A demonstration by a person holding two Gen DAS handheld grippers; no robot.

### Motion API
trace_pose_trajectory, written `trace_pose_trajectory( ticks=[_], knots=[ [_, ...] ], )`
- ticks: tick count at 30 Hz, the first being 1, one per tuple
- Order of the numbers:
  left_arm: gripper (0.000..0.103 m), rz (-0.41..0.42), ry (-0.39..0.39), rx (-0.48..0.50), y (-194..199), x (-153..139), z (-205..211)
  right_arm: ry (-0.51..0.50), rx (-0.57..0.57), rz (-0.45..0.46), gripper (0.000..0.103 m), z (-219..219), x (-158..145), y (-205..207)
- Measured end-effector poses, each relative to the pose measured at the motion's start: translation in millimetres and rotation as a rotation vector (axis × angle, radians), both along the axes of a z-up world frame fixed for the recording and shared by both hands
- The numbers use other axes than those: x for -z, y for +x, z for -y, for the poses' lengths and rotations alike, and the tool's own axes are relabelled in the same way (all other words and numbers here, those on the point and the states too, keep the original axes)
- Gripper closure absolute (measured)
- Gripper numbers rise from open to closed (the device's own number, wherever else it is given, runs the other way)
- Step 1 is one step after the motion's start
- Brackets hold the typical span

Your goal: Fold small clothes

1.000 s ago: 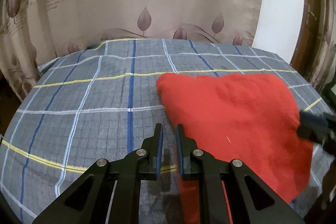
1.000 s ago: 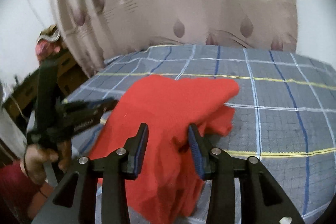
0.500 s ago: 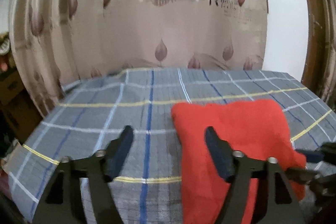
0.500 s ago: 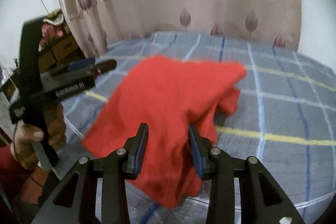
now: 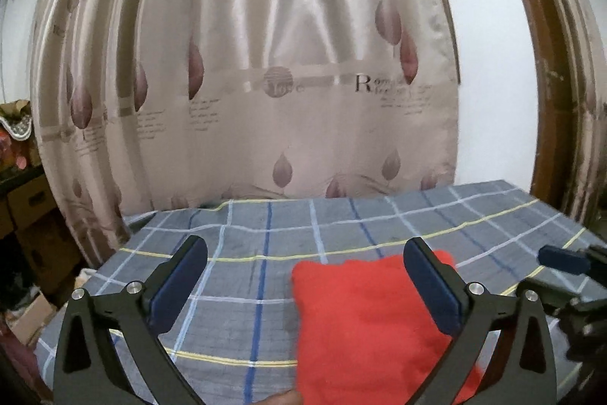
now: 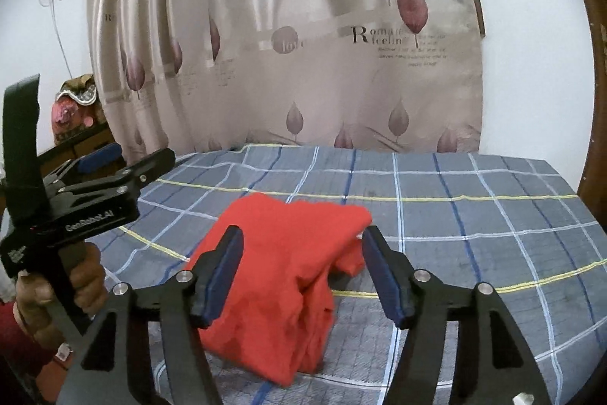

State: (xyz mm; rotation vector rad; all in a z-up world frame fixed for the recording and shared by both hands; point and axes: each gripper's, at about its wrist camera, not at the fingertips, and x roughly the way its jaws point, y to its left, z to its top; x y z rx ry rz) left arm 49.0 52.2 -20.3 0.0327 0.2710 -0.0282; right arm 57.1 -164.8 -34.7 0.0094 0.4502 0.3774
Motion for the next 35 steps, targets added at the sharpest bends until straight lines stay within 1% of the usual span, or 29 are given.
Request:
trace_pose_trajectory(
  ticks=[2, 5, 7, 12, 19, 23, 25, 27, 29, 30, 32, 35],
  knots=[
    [0.0, -0.01, -0.02, 0.022, -1, -5, 1, 0.002, -0.004, 0.009, 0.038, 0, -3, -3],
    [0.0, -0.016, -0.035, 0.028, -2, -10, 3, -0.016, -0.011, 0.024, 0.035, -4, -5, -6],
    [0.0, -0.016, -0.035, 0.027, -3, -11, 3, -0.023, -0.014, 0.031, 0.033, -6, -5, -8],
    [0.0, -0.017, -0.038, 0.028, -5, -13, 4, -0.028, -0.02, 0.042, 0.031, -7, -6, -12],
    [0.0, -0.022, -0.033, 0.034, -6, -13, 6, -0.028, -0.025, 0.029, 0.025, -9, -4, -13],
    [0.0, -0.062, -0.035, 0.047, -1, -9, 9, -0.034, -0.034, 0.016, 0.025, -11, -1, -13],
    [0.0, -0.052, -0.039, 0.023, 2, -2, 9, -0.038, -0.039, 0.008, 0.024, -11, 1, -10],
    [0.0, -0.051, -0.054, 0.015, 3, 1, 6, -0.044, -0.039, 0.004, 0.02, -12, 2, -11],
    [0.0, -0.078, -0.077, 0.02, 9, 6, 3, -0.043, -0.043, 0.002, 0.018, -11, 3, -11],
    [0.0, -0.084, -0.08, 0.006, 10, 7, 2, -0.044, -0.043, -0.001, 0.018, -11, 4, -10],
    [0.0, -0.086, -0.079, -0.005, 11, 10, 0, -0.045, -0.043, -0.005, 0.017, -11, 4, -10],
    [0.0, -0.109, -0.067, -0.015, 15, 13, 0, -0.051, -0.041, -0.003, 0.012, -11, 5, -10]
  ],
)
